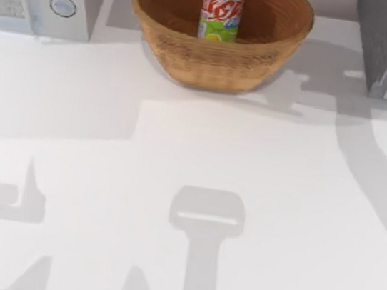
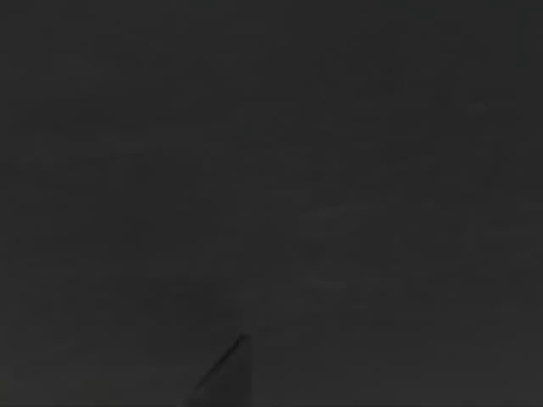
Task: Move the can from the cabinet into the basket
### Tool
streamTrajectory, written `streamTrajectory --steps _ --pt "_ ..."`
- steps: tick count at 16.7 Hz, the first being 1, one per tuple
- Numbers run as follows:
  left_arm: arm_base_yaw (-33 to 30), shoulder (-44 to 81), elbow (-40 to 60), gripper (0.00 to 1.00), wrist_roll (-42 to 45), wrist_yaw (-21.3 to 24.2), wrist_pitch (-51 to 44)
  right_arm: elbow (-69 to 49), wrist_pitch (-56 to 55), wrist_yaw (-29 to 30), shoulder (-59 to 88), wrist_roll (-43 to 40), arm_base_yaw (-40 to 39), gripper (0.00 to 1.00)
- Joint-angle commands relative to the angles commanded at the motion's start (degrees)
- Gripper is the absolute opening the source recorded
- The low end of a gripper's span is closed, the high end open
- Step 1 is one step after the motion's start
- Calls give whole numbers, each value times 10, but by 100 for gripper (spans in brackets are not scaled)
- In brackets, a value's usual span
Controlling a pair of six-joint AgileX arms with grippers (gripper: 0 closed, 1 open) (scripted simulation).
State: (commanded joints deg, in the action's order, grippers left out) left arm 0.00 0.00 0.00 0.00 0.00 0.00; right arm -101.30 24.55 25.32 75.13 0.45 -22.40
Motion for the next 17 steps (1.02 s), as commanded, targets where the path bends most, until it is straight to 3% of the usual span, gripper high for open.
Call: streamTrajectory --steps 10,17 --pt "0 0 0 100 0 0 0 -32 -17 -29 48 -1 28 100" --pt "0 0 0 100 0 0 0 173 -59 -70 -98 -1 64 100"
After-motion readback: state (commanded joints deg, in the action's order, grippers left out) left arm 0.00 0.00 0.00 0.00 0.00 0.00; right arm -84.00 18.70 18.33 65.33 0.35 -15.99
